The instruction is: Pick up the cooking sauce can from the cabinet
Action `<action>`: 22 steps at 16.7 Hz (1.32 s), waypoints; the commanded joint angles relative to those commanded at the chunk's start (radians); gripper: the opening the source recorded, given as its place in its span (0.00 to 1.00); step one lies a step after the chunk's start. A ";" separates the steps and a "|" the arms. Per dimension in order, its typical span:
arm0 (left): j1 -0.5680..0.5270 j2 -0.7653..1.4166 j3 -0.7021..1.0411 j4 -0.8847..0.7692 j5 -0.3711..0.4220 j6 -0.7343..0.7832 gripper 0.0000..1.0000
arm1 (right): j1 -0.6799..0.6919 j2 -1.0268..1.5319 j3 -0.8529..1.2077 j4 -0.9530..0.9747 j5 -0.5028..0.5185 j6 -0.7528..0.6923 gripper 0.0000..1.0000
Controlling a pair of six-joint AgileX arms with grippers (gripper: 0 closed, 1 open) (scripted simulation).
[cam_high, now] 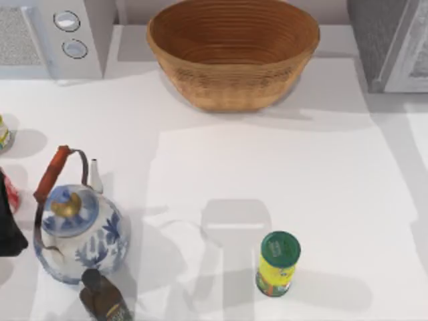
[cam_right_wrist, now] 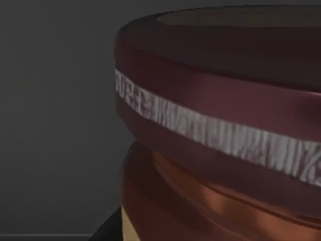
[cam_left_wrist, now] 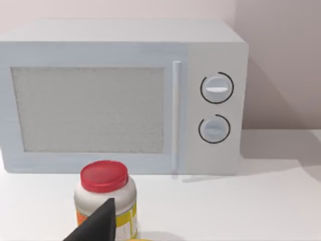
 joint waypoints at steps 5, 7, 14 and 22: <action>0.000 0.000 0.000 0.000 0.000 0.000 1.00 | 0.037 -0.219 -0.106 -0.108 0.034 0.000 0.00; 0.000 0.000 0.000 0.000 0.000 0.000 1.00 | 0.042 -0.240 -0.118 -0.121 0.038 0.000 0.00; 0.000 0.000 0.000 0.000 0.000 0.000 1.00 | 0.036 -0.274 -0.159 -0.103 0.028 0.006 0.00; 0.000 0.000 0.000 0.000 0.000 0.000 1.00 | 0.014 -0.609 -0.674 0.056 -0.032 -0.004 0.00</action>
